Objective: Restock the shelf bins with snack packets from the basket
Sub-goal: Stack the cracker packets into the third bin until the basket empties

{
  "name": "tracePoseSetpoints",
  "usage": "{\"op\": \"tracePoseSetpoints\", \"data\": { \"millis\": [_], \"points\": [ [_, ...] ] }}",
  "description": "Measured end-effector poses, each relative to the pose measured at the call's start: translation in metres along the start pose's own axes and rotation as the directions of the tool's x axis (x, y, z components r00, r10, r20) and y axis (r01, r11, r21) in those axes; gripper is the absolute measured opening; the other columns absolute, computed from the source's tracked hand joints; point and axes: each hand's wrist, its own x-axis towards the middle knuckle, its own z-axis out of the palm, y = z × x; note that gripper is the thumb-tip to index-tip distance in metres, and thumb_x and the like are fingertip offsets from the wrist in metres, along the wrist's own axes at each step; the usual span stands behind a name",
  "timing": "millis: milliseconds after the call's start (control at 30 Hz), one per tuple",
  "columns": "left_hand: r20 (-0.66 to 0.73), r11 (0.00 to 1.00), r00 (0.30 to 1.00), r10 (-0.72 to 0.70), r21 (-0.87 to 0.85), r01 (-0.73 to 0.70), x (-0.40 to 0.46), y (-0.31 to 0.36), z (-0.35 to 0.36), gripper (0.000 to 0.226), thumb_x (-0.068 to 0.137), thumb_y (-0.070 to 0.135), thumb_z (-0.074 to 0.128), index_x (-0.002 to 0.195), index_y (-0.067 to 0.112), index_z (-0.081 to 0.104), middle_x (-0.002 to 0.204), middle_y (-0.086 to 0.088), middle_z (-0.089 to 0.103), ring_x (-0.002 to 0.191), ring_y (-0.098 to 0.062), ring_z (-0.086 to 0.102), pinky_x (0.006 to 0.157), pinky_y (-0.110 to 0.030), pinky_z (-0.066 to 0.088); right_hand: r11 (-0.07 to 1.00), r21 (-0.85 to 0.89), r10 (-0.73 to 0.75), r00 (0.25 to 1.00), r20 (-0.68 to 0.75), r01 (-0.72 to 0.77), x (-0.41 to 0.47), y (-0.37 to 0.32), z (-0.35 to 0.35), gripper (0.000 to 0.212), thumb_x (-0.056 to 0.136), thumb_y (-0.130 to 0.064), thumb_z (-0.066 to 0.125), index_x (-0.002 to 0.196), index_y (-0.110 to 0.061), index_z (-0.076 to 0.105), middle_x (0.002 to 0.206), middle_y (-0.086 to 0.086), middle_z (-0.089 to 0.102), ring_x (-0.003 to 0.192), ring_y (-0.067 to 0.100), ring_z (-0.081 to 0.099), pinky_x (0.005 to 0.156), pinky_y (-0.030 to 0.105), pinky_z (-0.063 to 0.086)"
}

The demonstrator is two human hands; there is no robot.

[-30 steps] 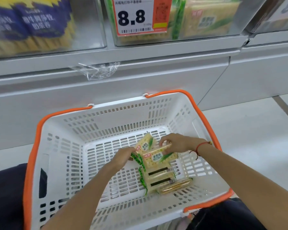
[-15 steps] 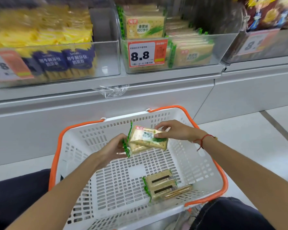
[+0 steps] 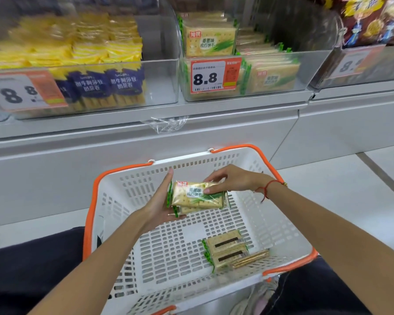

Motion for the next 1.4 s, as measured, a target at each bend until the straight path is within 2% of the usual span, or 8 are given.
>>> {"op": "tracePoseSetpoints", "data": {
  "millis": [233,433,567,667,800,967,1200,1400],
  "points": [
    [-0.123,0.983,0.99,0.067,0.179,-0.044,0.009,-0.018,-0.002,0.046,0.094,0.047,0.05,0.121,0.011,0.06,0.107,-0.007,0.071,0.096,-0.017,0.067,0.078,-0.029,0.059,0.981,-0.082,0.173,0.984,-0.031,-0.175,0.01,0.019,0.019,0.056,0.081,-0.047,0.068,0.123,-0.013,0.058,0.112,-0.001,0.05,0.104,0.017,0.054,0.082,0.025,0.045],
    [-0.14,0.998,0.99,-0.028,0.05,0.035,0.025,-0.038,0.0,0.032,0.097,0.042,0.048,0.118,0.019,0.056,0.108,-0.005,0.067,0.095,-0.019,0.065,0.073,-0.035,0.057,0.961,0.141,0.251,0.965,-0.076,-0.238,0.019,0.05,0.047,0.044,0.078,-0.05,0.07,0.073,-0.018,0.041,0.073,-0.001,0.045,0.062,0.011,0.047,0.059,0.021,0.038],
    [-0.18,0.996,0.979,-0.09,-0.016,0.088,0.036,-0.044,0.0,0.027,0.092,0.019,0.056,0.117,0.01,0.053,0.111,-0.011,0.061,0.089,-0.021,0.061,0.062,-0.033,0.056,0.957,0.148,0.26,0.965,-0.048,-0.25,0.023,0.058,0.056,0.042,0.079,-0.057,0.064,0.079,-0.02,0.044,0.078,0.0,0.046,0.068,0.013,0.047,0.065,0.023,0.039],
    [-0.27,0.997,0.96,-0.08,-0.016,0.079,0.044,-0.046,-0.009,0.035,0.091,0.011,0.06,0.123,0.003,0.048,0.122,-0.017,0.055,0.087,-0.02,0.06,0.053,-0.028,0.055,0.932,0.208,0.301,0.954,0.006,-0.296,0.028,0.065,0.053,0.063,0.09,-0.064,0.035,0.118,-0.01,0.053,0.105,0.008,0.055,0.089,0.019,0.055,0.081,0.03,0.045],
    [-0.325,0.986,0.943,-0.071,-0.166,0.017,0.051,-0.045,-0.017,0.043,0.093,0.01,0.058,0.133,0.002,0.043,0.134,-0.017,0.048,0.097,-0.024,0.056,0.053,-0.028,0.056,0.907,-0.231,0.352,0.935,-0.042,-0.352,0.029,0.108,0.058,0.035,0.1,-0.023,0.041,0.132,-0.011,0.045,0.123,0.013,0.055,0.097,0.024,0.054,0.085,0.033,0.044],
    [-0.305,0.988,0.949,-0.074,-0.15,0.029,0.059,-0.049,-0.022,0.037,0.094,0.011,0.052,0.131,0.005,0.046,0.124,-0.014,0.05,0.102,-0.026,0.052,0.066,-0.034,0.052,0.695,-0.698,0.426,0.881,0.207,-0.172,0.021,0.152,0.095,0.073,0.078,-0.022,0.076,0.139,-0.021,0.036,0.139,0.004,0.039,0.126,0.025,0.042,0.096,0.038,0.044],
    [-0.348,0.985,0.934,-0.078,-0.172,0.019,0.061,-0.055,-0.021,0.027,0.094,0.007,0.048,0.121,0.013,0.048,0.116,-0.012,0.053,0.091,-0.022,0.055,0.07,-0.034,0.053,0.665,-0.742,0.268,0.955,0.129,-0.086,0.021,0.172,0.107,0.047,0.085,-0.016,0.064,0.128,-0.024,0.046,0.132,-0.002,0.049,0.116,0.02,0.049,0.092,0.031,0.042],
    [-0.484,0.999,0.875,-0.026,-0.055,0.0,0.052,-0.053,-0.027,0.01,0.095,0.011,0.041,0.1,0.015,0.049,0.112,-0.009,0.051,0.09,-0.024,0.051,0.066,-0.032,0.052,0.88,-0.398,0.394,0.867,0.304,-0.26,0.023,0.152,0.074,0.046,0.097,-0.028,0.051,0.141,-0.023,0.042,0.139,0.004,0.049,0.122,0.021,0.05,0.1,0.03,0.042]
  ]
}}
